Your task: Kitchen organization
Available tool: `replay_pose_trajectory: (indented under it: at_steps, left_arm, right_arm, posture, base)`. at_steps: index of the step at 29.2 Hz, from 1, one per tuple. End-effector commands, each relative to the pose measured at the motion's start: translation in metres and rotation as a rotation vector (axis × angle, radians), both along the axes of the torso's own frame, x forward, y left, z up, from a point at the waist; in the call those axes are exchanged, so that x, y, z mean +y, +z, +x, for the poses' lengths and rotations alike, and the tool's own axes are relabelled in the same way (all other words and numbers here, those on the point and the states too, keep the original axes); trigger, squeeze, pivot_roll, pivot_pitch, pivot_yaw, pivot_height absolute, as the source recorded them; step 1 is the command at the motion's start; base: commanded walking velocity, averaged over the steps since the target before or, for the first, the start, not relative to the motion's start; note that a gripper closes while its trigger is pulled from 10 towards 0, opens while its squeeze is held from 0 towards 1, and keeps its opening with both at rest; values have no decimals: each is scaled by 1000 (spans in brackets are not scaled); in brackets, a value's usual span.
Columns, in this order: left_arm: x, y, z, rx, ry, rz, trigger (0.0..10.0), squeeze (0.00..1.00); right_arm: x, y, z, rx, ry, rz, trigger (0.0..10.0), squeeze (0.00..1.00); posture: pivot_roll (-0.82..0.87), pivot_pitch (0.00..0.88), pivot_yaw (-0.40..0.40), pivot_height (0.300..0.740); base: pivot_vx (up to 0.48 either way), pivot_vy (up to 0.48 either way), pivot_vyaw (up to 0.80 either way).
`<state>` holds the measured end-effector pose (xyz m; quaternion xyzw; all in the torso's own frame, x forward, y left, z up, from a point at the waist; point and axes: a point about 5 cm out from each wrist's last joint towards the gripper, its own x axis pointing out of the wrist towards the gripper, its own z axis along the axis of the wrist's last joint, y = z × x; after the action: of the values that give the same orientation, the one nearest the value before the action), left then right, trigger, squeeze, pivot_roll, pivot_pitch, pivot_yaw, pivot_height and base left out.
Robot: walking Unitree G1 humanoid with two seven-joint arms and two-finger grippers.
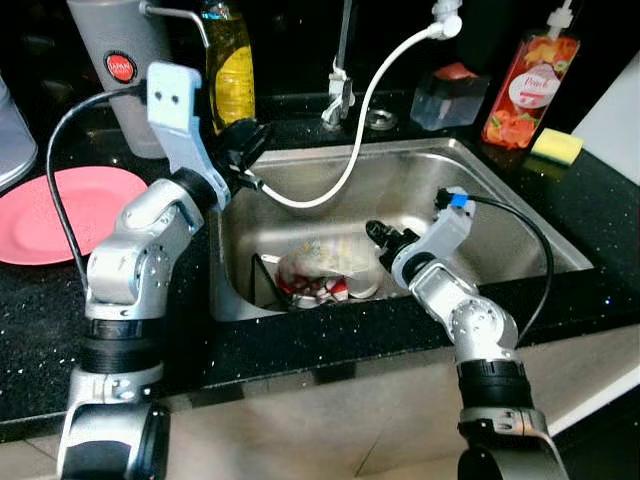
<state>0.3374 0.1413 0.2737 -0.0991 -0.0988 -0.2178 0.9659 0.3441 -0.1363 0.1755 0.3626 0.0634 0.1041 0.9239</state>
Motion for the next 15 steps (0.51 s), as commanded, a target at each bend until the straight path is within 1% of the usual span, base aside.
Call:
replay_pose_trajectory:
  at_steps: [1,2,4,5,7,9,11,12,13,15]
  left_arm:
    - [5,-10,0,57,72,-26,10000,0]
    - [5,-10,0,57,72,-26,10000,0]
    - [12,-12,2,65,170,16,10000,0]
    - [15,-13,3,67,202,30,10000,0]
    - [17,-13,4,73,237,51,10000,0]
    - [17,-13,4,75,245,59,10000,0]
    - [20,-17,5,76,294,153,10000,0]
    - [20,-17,5,76,294,153,10000,0]
    - [21,-18,5,75,314,198,10000,0]
    - [23,-23,5,97,335,299,10000,0]
  right_arm:
    - [-2,21,-4,-136,-13,41,10000,0]
    - [-2,21,-4,-136,-13,41,10000,0]
    - [-1,36,-7,-238,-19,52,10000,0]
    - [-1,43,-10,-281,-11,69,10000,0]
    - [1,52,-14,-334,12,100,10000,0]
    - [2,55,-16,-349,22,110,10000,0]
    - [6,63,-21,-391,48,112,10000,0]
    - [6,63,-21,-391,48,112,10000,0]
    - [8,65,-23,-406,53,83,10000,0]
    - [13,63,-25,-428,44,-48,10000,0]
  posture:
    - [67,0,-31,740]
    - [67,0,-31,740]
    - [66,0,-30,740]
    - [66,0,-29,740]
    - [66,0,-29,740]
    - [66,0,-29,740]
    - [65,0,-25,740]
    - [65,0,-25,740]
    - [64,0,-23,740]
    - [64,0,-19,740]
  base:
    - [0,0,0]
    - [0,0,0]
    - [0,0,0]
    - [0,0,0]
    - [0,0,0]
    - [0,0,0]
    - [0,0,0]
    - [0,0,0]
    - [0,0,0]
    - [0,0,0]
